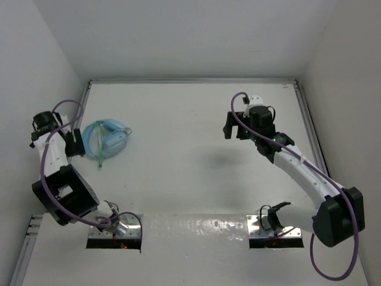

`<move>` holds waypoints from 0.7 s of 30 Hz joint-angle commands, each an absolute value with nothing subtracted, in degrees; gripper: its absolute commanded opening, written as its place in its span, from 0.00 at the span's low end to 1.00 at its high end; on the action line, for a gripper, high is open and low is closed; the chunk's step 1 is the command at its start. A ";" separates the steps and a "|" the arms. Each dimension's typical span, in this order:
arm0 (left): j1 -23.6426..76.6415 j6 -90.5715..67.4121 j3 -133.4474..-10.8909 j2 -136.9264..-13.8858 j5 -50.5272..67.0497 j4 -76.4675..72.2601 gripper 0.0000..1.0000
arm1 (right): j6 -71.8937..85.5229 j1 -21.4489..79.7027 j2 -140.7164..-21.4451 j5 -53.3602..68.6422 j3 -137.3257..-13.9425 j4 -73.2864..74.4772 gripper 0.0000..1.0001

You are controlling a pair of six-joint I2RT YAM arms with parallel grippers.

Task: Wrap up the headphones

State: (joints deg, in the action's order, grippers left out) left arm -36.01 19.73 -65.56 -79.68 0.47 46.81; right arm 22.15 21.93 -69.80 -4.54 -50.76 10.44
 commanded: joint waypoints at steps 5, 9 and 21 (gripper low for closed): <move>-38.85 17.13 -58.01 -80.68 -16.95 50.01 0.70 | 24.70 22.06 -65.22 -19.06 -45.70 9.93 0.99; -38.85 24.24 -53.63 -78.59 -22.15 43.18 0.69 | 21.54 22.06 -64.25 -23.72 -45.97 10.11 0.99; -38.85 34.89 -29.27 -70.49 -18.98 23.30 0.69 | 18.37 22.06 -62.23 -25.13 -42.37 6.95 0.99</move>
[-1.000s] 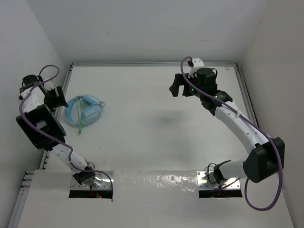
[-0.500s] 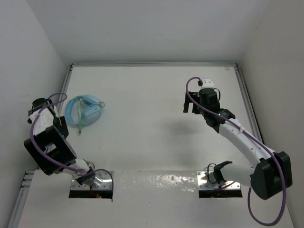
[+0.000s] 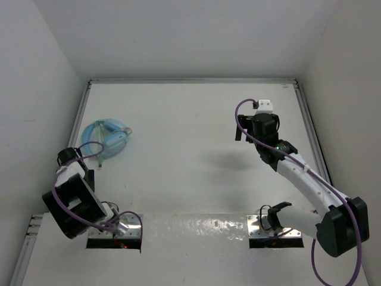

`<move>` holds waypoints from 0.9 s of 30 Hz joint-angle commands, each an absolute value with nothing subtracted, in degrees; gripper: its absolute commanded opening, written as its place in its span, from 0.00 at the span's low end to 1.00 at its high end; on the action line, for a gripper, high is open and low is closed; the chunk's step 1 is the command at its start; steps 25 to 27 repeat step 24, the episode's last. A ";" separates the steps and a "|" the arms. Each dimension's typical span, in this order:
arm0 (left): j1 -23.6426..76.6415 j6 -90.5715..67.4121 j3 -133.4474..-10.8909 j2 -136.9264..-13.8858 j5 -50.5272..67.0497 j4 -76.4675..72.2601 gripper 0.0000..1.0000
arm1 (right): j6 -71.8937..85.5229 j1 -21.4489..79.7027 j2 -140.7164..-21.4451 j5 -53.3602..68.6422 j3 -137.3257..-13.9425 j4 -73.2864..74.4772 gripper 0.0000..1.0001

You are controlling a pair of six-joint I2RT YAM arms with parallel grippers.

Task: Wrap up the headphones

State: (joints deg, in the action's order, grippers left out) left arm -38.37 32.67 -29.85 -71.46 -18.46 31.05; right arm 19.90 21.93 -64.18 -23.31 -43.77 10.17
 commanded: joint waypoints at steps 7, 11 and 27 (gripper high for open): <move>-38.85 32.43 -29.18 -70.58 -19.69 19.52 0.69 | 18.63 22.06 -62.57 -25.93 -44.46 9.13 0.99; -38.85 31.03 -31.89 -71.19 -18.64 21.44 0.69 | 18.37 22.06 -63.02 -24.62 -45.61 10.10 0.99; -38.85 30.67 -43.06 -74.18 -18.19 28.91 0.68 | 19.16 22.06 -56.69 -21.71 -43.42 12.57 0.99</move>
